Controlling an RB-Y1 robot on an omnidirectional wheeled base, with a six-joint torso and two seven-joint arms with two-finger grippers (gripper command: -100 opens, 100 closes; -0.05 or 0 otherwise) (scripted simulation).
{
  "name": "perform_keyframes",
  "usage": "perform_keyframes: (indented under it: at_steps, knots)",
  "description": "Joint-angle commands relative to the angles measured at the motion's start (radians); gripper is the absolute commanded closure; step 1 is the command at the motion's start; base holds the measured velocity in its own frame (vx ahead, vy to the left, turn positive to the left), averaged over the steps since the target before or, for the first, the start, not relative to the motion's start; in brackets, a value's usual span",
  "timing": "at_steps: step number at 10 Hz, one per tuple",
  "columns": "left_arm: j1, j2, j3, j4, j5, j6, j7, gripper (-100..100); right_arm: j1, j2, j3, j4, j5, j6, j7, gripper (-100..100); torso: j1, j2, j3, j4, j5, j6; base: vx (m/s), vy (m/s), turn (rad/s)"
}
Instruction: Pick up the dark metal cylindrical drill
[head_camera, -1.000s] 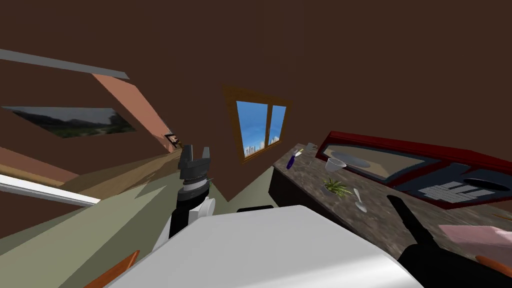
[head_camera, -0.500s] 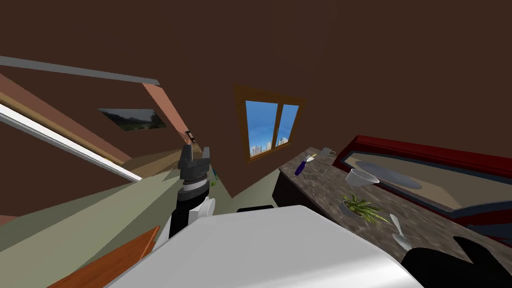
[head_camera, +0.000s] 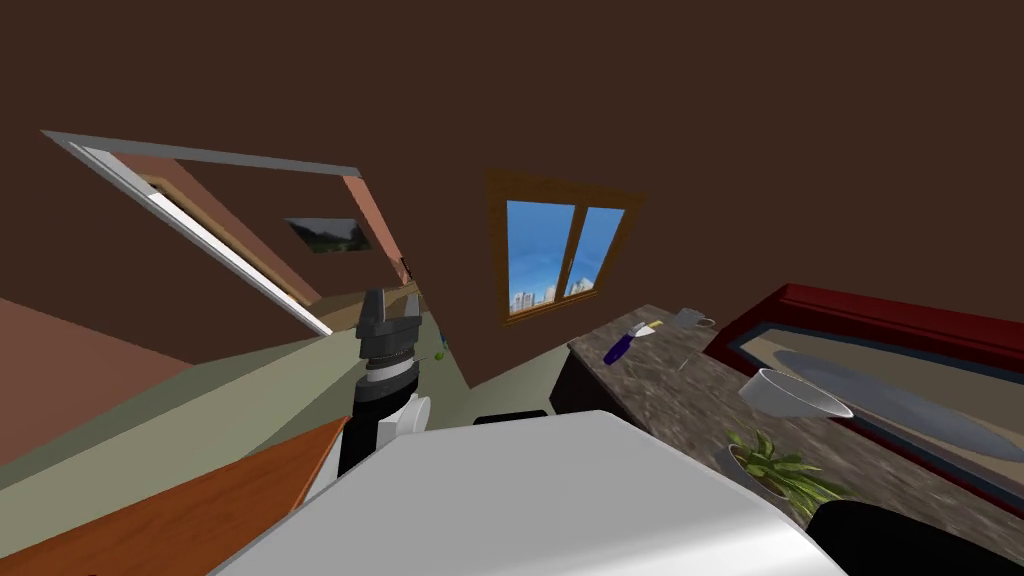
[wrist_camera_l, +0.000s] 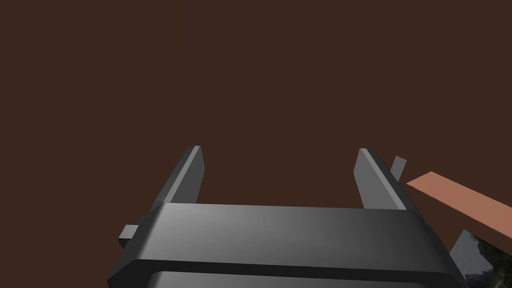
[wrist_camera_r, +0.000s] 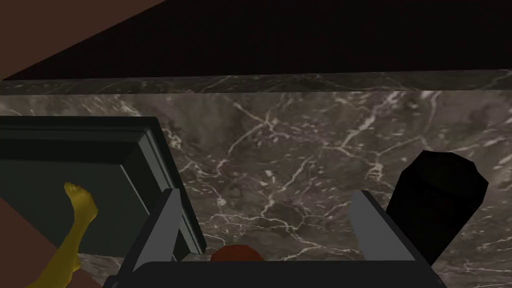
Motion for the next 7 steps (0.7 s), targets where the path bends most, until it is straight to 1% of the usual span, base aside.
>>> perform_keyframes:
  at_steps: [1, 2, 3, 4, 5, 6, 7]
  knots:
    - [0.000, 0.000, 0.000, 0.000, 0.000, 0.000, 0.000, 0, 0.006, -0.009, -0.002, 0.041, -0.012, -0.022, -0.014, -100, 0.000, 0.000, 0.000, 0.000, 0.000, 0.000, 0.004, -0.073, 0.375]
    - [0.000, 0.000, 0.000, 0.000, 0.000, 0.000, 0.000, 0, 0.006, -0.009, -0.002, 0.041, -0.012, -0.022, -0.014, -100, -0.002, -0.001, 0.000, 0.000, 0.000, -0.001, 0.002, -0.070, 0.129]
    - [0.000, 0.000, 0.000, 0.000, 0.000, 0.000, 0.000, 0, 0.006, -0.009, -0.002, 0.041, -0.012, -0.022, -0.014, -100, -0.001, 0.000, 0.000, 0.000, -0.001, 0.001, -0.001, -0.028, -0.039]
    - [0.000, 0.000, 0.000, 0.000, 0.000, 0.000, 0.000, 0, 0.004, -0.010, -0.006, 0.061, -0.019, -0.036, -0.021, -100, 0.001, 0.001, 0.000, 0.000, 0.000, 0.002, 0.001, -0.027, 0.180]
    - [0.000, 0.000, 0.000, 0.000, 0.000, 0.000, 0.000, 0, -0.002, -0.006, -0.012, 0.075, -0.025, -0.050, -0.027, -100, 0.001, 0.000, 0.000, 0.000, 0.000, 0.000, 0.011, -0.067, 0.387]
    - [0.000, 0.000, 0.000, 0.000, 0.000, 0.000, 0.000, 0, -0.013, 0.002, -0.019, 0.084, -0.029, -0.062, -0.032, -100, -0.001, -0.001, -0.001, 0.000, 0.000, -0.001, 0.005, -0.116, 0.286]
    - [0.000, 0.000, 0.000, 0.000, 0.000, 0.000, 0.000, 0, -0.038, 0.026, -0.030, 0.091, -0.033, -0.080, -0.038, -100, -0.004, -0.001, 0.000, 0.000, -0.001, 0.000, -0.026, -0.157, 0.330]
